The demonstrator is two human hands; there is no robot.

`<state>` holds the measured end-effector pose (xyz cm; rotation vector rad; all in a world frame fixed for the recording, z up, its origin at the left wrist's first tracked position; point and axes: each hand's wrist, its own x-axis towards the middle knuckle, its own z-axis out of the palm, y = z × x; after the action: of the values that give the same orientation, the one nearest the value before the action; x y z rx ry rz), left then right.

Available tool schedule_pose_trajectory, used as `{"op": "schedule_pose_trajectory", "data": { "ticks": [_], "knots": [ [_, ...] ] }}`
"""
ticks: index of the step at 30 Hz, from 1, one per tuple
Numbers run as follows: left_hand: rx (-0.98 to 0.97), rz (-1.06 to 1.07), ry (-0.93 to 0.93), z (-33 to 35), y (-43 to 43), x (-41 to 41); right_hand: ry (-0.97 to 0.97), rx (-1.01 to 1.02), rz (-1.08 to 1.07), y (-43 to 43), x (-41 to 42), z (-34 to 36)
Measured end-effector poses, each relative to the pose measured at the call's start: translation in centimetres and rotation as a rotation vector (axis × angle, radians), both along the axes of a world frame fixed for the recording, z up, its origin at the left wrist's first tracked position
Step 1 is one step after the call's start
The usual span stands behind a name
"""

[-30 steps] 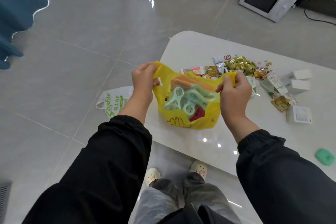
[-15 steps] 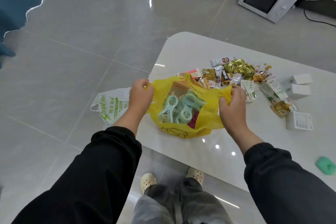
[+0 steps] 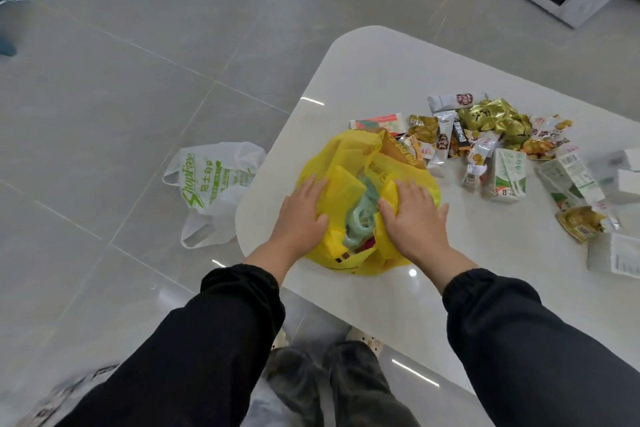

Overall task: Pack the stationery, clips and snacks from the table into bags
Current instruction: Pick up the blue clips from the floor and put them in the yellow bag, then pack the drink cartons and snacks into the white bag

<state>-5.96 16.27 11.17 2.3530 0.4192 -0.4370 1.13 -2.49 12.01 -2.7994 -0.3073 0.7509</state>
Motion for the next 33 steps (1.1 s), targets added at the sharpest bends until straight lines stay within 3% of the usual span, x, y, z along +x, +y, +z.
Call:
{"op": "schedule_pose_trajectory", "data": {
  "ticks": [3,5,10,15,19,26,33],
  "knots": [
    [0.056,0.101,-0.215,1.4,0.4,-1.2,-0.098,-0.038,0.046,1.4,-0.6,1.7],
    [0.096,0.104,-0.255,2.2,1.2,-1.9,-0.164,-0.013,0.111,3.1,-1.1,3.0],
    [0.240,0.080,-0.160,4.2,5.7,-4.6,-0.345,0.018,0.207,9.4,-2.5,6.9],
    [0.322,0.201,-0.040,4.5,14.6,-9.5,-0.419,0.055,0.341,19.6,-5.2,8.4],
    [0.322,0.267,0.014,3.1,23.6,-13.8,-0.366,0.007,0.463,29.1,-8.5,6.5],
    [0.288,0.330,0.137,-2.9,37.3,-18.8,-0.067,-0.101,0.445,42.3,-14.0,-2.7],
    [0.169,0.411,0.208,-13.6,40.7,-20.1,0.040,-0.188,0.437,46.6,-16.1,-14.2]
  ]
}}
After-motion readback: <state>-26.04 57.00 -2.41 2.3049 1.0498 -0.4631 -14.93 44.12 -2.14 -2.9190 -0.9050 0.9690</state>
